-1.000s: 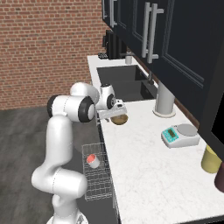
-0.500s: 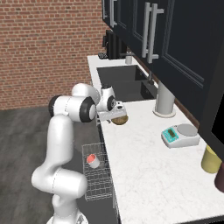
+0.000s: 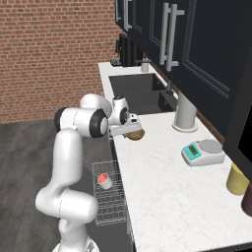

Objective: Pick up the cup and bowl from the counter, place them in the dishwasher, and close the dishwasher door.

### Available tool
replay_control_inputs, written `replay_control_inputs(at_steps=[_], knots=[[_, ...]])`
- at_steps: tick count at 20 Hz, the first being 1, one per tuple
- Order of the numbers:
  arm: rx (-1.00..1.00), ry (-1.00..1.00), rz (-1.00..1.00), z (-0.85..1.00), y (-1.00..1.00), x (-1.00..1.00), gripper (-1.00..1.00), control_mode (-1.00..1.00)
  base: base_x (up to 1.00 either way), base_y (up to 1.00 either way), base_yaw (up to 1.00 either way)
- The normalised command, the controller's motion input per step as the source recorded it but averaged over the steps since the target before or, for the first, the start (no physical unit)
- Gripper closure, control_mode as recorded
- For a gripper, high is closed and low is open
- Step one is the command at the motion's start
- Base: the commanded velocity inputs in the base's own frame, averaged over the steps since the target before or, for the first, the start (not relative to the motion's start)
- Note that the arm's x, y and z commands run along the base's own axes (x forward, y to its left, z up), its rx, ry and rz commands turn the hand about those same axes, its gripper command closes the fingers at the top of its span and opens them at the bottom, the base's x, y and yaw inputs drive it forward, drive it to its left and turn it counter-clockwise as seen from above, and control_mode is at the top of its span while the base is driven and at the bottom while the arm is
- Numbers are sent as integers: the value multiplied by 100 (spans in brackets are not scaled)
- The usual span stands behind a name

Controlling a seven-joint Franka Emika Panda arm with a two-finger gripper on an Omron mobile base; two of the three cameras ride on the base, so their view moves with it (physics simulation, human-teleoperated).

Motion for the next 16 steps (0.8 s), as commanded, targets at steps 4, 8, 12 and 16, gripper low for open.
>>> replay_control_inputs(at_steps=[4, 8, 12, 16], knots=[[1, -9, 0, 8, 4, -66, 100, -100, 0, 0, 0], [6, -3, -4, 37, 18, -100, 100, -100, 0, 0, 0], [8, 0, -10, 46, 24, -100, 100, -100, 0, 0, 0], [5, 0, -12, 35, 46, -100, 100, -100, 0, 0, 0]])
